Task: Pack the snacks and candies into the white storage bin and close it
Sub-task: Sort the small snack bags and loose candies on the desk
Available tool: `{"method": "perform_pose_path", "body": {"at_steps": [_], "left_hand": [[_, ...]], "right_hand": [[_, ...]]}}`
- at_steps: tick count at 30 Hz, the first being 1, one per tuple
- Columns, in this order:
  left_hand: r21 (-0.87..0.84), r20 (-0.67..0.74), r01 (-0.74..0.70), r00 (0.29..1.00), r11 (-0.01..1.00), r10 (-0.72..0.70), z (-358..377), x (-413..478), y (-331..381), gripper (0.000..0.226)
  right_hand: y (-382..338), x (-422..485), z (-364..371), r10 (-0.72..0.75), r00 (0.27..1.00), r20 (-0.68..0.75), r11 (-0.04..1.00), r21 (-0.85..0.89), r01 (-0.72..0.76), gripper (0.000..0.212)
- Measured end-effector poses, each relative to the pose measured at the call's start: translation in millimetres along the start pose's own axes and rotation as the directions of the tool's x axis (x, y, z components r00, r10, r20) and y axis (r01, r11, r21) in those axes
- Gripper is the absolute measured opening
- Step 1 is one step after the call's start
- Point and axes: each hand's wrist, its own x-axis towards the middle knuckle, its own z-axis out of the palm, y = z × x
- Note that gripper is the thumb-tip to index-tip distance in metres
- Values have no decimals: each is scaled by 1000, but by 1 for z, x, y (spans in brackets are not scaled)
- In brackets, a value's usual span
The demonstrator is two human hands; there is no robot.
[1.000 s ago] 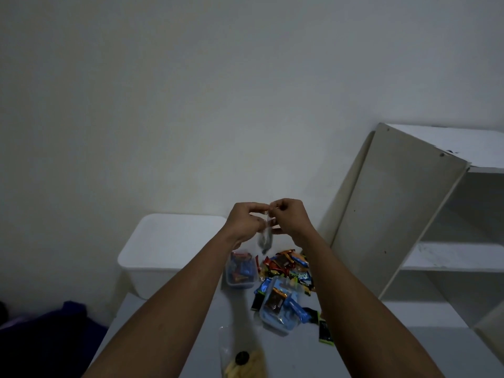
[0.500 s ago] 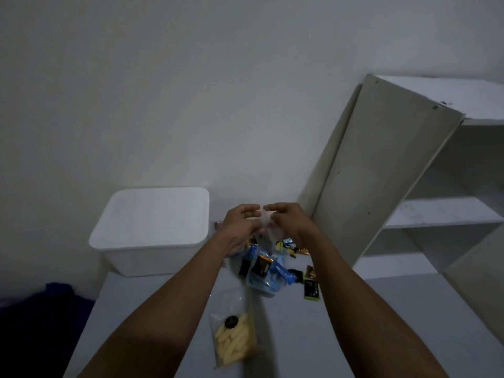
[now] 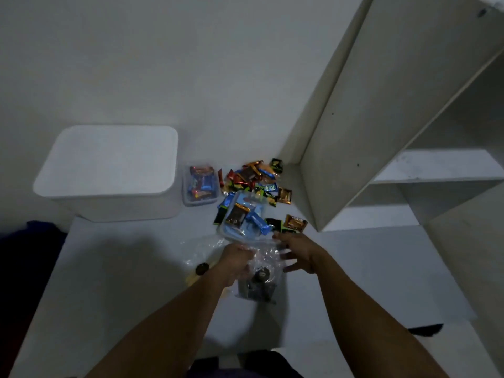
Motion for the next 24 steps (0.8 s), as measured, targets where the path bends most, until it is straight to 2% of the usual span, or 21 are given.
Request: {"method": "perform_pose_path", "body": {"at_steps": [2,4,6,7,8,10,12,15,17,21,24], "left_hand": [[-29,-49,39,998,999,-40,13,10,-11,23],[58,-168,-8,986,998,17,24,21,-19,48],[320,-298,-111,931,941,212,30,27,-29,61],[484,-304,-157,892,861,334,31,27,-35,59],[615,-260,-194,865,764,429,32,24,-38,54],[774,-116,-251,846,581,521,36,22,-46,47],[857,-26,-232,871,459,490,38,22,-48,49],[919,-38,-124,916,373,399,39,27,-45,54],[916,-50,-117,917,385,397,39,30,-42,51],[788,-104,-255,842,560,530,45,33,-18,22],[759,-112,-355,755,546,646,53,44,21,14]], "right_hand": [[23,13,-6,1,1000,-12,1000,-6,-1,35],[39,24,-9,-47,997,-61,999,24,49,42],[45,34,-7,-118,984,-132,991,53,126,47],[47,39,-7,-170,973,-159,985,4,173,49],[49,45,-7,-245,952,-184,967,-110,228,52],[54,57,-6,-385,908,-164,876,-376,303,54],[59,67,-5,-460,884,-78,762,-546,348,52],[64,77,-9,-468,884,-26,669,-664,334,58],[61,78,-14,-490,872,-24,650,-677,346,55],[30,86,-28,-569,815,-110,664,-645,377,33],[-4,97,-39,-590,786,-183,697,-607,382,25]]}}
